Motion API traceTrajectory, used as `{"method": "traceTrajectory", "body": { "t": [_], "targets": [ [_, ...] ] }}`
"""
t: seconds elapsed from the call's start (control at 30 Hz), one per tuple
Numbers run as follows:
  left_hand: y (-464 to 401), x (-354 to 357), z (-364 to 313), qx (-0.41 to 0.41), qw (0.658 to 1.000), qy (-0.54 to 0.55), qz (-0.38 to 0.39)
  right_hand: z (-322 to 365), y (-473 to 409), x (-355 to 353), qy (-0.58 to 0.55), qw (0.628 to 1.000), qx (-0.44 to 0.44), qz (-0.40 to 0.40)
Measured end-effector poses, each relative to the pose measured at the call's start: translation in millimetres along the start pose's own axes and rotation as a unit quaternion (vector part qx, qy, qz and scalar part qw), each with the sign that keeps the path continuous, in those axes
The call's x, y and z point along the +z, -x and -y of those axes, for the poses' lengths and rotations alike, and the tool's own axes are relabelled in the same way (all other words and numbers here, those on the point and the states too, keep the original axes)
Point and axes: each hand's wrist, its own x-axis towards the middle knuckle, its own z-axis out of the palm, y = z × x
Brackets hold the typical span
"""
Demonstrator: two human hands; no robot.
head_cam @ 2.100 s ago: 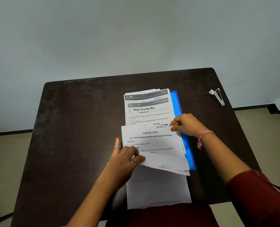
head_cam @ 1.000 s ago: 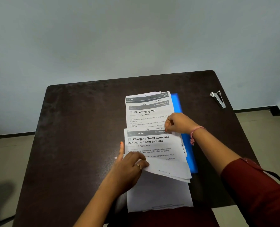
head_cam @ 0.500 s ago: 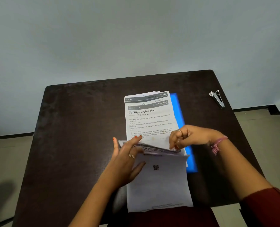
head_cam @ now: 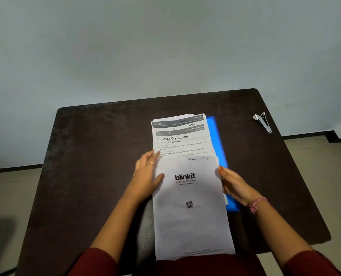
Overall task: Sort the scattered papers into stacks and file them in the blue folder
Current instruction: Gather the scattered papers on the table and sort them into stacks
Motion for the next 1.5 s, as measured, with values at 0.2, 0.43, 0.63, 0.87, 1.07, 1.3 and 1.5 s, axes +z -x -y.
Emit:
{"method": "traceTrajectory", "body": {
  "t": [0.2,0.43,0.63,0.87,1.07,1.3,1.5],
  "targets": [
    [10.7,27.4,15.6,-0.343,0.855,0.384,-0.06,-13.0,6.6,13.4,0.025,0.995,-0.02,-0.09],
    [44.4,49.8,16.2,-0.335,0.829,0.447,-0.034,-36.8,1.2,12.6,0.137,0.976,-0.017,-0.168],
    [55.8,57.6,-0.7,-0.347,0.823,0.437,-0.107,-43.7,1.2,25.4,0.243,0.951,-0.047,-0.183],
    [65.1,59.8,-7.1,-0.311,0.885,0.314,-0.148,-35.4,8.1,43.3,0.298,0.934,-0.074,-0.184],
    [80.5,56.2,-19.2,-0.261,0.904,0.285,-0.183,-31.1,18.4,45.5,0.204,0.96,-0.087,-0.174],
    [89.0,35.1,-29.6,-0.186,0.862,0.426,-0.201,-9.4,31.9,52.0,0.085,0.978,-0.122,-0.146],
    [85.5,23.5,-33.8,-0.16,0.88,0.419,-0.154,11.0,41.1,57.9,0.075,0.974,-0.168,-0.135]
  ]
}}
